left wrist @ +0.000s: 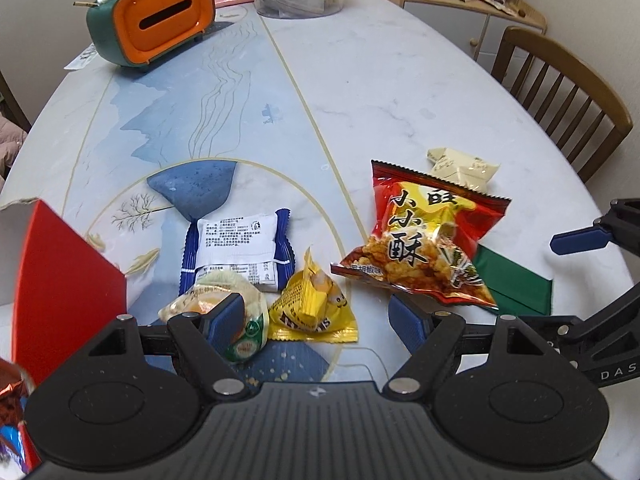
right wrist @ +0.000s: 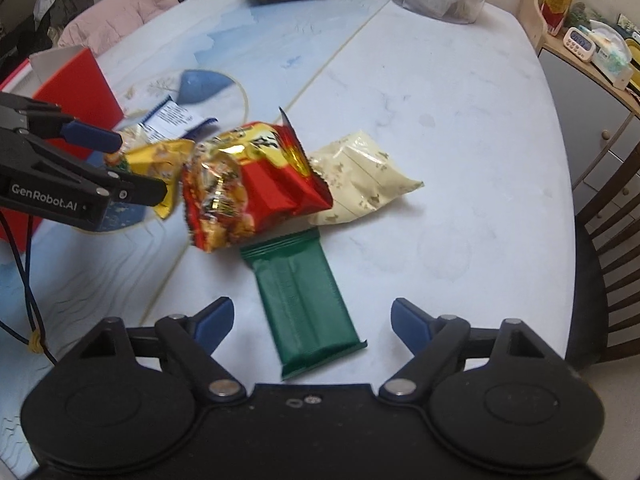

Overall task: Organize snacks
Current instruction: 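Grasp the green bar with the right tool while the left tool grasps the yellow M&M's packet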

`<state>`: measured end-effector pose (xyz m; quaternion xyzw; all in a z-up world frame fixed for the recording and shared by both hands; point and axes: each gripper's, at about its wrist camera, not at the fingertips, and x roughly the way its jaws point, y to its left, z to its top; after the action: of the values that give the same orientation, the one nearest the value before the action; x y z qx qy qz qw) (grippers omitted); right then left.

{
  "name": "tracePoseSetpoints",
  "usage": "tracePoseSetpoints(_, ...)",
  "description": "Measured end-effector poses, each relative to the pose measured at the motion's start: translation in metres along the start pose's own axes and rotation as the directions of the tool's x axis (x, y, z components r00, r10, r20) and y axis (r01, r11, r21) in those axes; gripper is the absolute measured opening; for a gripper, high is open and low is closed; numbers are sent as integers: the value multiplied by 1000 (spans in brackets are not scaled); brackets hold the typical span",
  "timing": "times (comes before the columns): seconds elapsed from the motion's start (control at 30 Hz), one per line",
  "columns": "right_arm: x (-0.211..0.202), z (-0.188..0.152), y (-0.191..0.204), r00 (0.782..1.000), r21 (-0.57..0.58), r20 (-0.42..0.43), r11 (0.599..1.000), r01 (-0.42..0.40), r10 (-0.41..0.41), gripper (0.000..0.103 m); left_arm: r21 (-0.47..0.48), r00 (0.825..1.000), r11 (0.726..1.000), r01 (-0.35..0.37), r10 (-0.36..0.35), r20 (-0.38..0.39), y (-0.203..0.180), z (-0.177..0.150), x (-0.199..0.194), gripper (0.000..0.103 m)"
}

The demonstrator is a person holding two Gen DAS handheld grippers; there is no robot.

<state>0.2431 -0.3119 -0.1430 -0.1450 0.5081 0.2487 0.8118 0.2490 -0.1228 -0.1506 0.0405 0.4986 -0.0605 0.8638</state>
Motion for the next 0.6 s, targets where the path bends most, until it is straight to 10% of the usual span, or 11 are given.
tracePoseSetpoints(0.2,11,3,2,1000,-45,-5,999,-10,10,74,43,1000,999,-17,17,10,-7,1,8,77)
tracePoseSetpoints(0.6,16,3,10,1000,-89,10,996,-7,8,50,68,999,997,-36,36,6,-11,-1,14,42)
